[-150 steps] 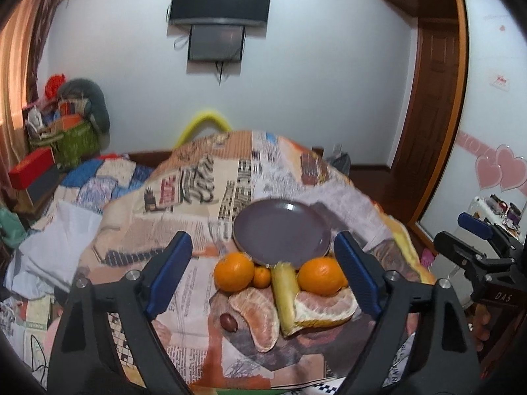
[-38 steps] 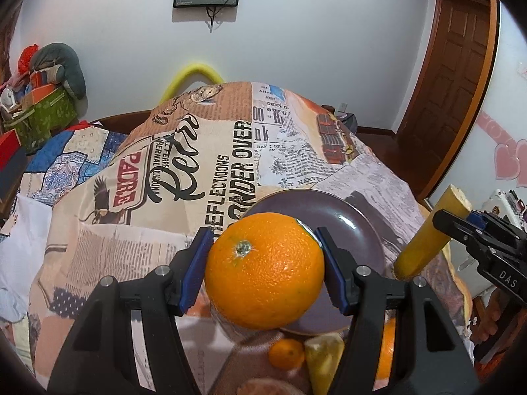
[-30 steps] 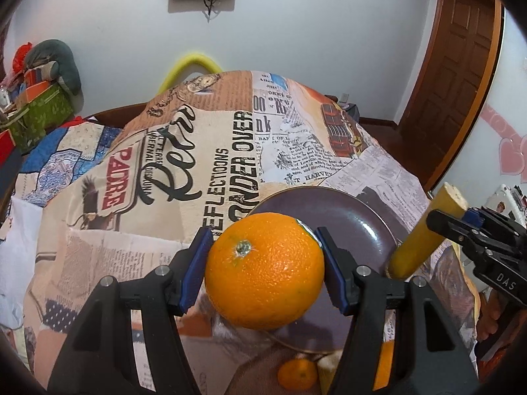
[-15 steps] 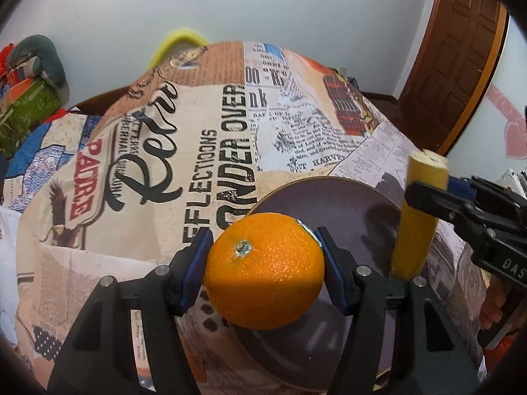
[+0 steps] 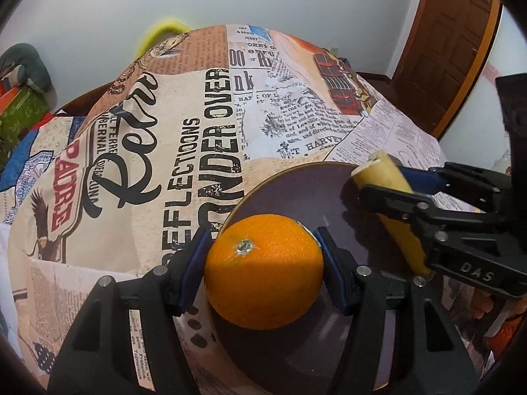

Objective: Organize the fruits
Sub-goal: 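Set the yellow cylinder on the purple plate with the right tool while the left places the orange there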

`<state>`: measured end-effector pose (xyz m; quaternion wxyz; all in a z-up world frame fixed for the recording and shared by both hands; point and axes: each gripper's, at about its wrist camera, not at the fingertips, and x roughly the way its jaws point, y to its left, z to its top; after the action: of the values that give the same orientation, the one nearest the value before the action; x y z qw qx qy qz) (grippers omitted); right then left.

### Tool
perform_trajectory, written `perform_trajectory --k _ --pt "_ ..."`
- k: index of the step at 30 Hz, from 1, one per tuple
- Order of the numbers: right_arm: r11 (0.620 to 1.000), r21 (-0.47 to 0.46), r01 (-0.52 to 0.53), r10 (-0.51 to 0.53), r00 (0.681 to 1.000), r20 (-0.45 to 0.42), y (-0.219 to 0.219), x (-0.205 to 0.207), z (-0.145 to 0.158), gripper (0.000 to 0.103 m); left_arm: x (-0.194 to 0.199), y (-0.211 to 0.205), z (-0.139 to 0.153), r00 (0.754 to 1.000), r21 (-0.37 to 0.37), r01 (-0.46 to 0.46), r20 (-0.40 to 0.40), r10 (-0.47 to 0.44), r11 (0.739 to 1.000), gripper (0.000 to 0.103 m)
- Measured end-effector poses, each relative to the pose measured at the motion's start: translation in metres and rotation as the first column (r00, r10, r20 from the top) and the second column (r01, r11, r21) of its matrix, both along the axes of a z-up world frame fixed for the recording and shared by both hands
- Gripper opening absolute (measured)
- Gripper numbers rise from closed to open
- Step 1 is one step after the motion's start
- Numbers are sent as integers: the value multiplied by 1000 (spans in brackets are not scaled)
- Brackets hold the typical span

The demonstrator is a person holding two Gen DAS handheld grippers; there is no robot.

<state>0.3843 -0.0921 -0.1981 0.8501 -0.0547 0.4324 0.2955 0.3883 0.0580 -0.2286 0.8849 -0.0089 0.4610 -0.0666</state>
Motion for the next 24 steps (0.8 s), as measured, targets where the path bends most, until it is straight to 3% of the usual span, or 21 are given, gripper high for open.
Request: perform_trajectory --k 4,9,13,15,24 --pt "1000 -13 22 -22 1000 -4 -4 1 -3 37 0 0 0 1000 8 8 -5 -8 1000 63" --pt "1000 -28 10 -10 1000 19 -5 -6 3 38 1 -2 0 999 -39 25 -39 -26 999 68" --pt "1000 -23 19 -18 999 42 -9 -13 15 45 -4 -6 5 1000 -16 15 -25 -15 1000 68" --pt "999 -12 30 -30 997 67 -14 -20 24 50 -9 -5 12 1000 -21 8 -15 -8 1000 68" --pt "998 36 43 -49 986 158 -27 -60 68 51 -50 6 62 995 -14 -50 88 51 999 68"
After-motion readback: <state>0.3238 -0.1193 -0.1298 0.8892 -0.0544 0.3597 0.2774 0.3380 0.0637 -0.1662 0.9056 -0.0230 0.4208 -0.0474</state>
